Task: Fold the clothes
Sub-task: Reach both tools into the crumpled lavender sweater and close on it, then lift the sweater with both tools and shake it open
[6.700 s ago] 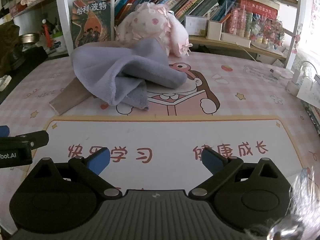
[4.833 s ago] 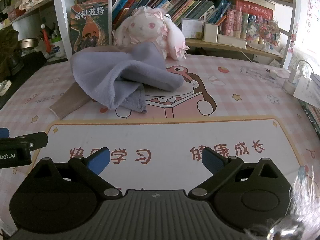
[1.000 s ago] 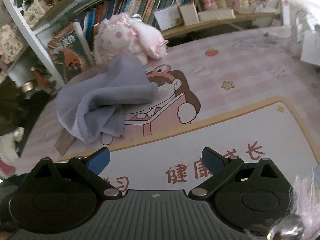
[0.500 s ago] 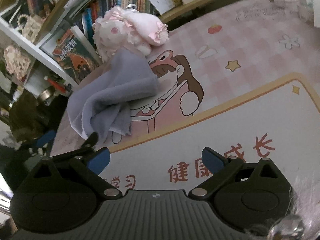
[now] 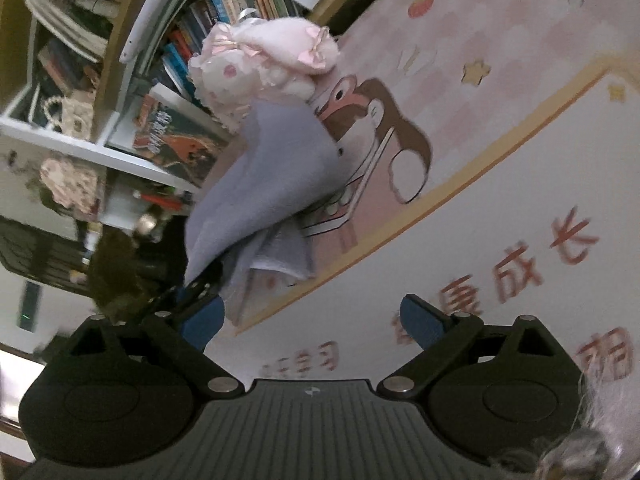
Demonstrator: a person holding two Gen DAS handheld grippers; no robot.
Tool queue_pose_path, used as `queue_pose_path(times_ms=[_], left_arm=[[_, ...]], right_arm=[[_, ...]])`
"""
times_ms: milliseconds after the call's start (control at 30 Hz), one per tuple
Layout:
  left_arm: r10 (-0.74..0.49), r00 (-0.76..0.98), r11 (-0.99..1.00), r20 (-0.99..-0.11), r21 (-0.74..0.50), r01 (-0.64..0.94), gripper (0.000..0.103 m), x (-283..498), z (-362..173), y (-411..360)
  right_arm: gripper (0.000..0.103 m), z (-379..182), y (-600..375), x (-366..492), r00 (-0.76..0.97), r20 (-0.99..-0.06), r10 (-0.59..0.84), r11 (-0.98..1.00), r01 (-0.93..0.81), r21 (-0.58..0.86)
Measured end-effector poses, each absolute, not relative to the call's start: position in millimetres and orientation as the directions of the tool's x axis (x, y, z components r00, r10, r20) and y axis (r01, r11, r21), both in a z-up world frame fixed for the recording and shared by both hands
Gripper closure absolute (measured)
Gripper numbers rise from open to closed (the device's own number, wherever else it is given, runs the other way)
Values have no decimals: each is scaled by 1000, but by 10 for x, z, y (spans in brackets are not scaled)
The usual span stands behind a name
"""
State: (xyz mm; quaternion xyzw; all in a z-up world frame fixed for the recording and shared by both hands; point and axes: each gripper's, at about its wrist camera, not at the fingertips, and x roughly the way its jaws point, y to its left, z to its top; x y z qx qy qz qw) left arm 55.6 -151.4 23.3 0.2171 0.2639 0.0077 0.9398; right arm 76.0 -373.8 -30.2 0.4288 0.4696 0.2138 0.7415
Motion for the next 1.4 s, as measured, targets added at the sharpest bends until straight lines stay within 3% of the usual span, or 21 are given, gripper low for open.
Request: queue_pose_path(times_ms=[200,300,433,567,700,833,933,1033,1100,1167,1233,1400], left_arm=[[27,863,916,-505,358,181,95,54,370,-1709],[23,854,910,-519,365,197,95,-113,356,-1739],[15,845,924,-535,330,193,95,-189,393,-1688],[-37,868,919,-495,324,224,95,-213,556,-1774],[-173,919,922,-353,270,277,95,-231,1011,-1940],[-352,930,922,-109,133,365,95,-395,1727,-1940],[-477,874,877,94,-18,480,95,-601,2172,-1685],[-533,823,822,195,-110,558,95,-712,2342,-1467],[-518,844,829,142,-162,536,94,-631,2189,-1350],[-497,865,840,72,-211,500,94,-527,2000,-1241],[-466,884,860,-37,-253,443,94,-391,1722,-1135],[-308,839,943,-448,-263,206,94,70,647,-882]], right_arm=[[9,-430,-3692,799,449,-424,786,395,163,904],[39,-493,-3669,818,444,-376,814,318,202,926],[79,-45,-3833,827,528,-295,797,304,73,950],[90,448,-4013,834,604,-199,772,302,-73,950],[92,940,-4192,841,662,-92,744,308,-217,926],[92,1433,-4371,849,700,23,714,319,-354,879],[92,2138,-4402,748,631,218,745,241,-559,794],[92,2689,-4332,696,514,354,781,145,-702,697],[92,2826,-4168,712,467,357,809,132,-736,664],[93,2757,-3946,803,461,290,839,166,-723,671],[92,2527,-3700,960,476,167,863,232,-668,707],[92,1294,-3108,1430,518,-257,816,502,-413,760]])
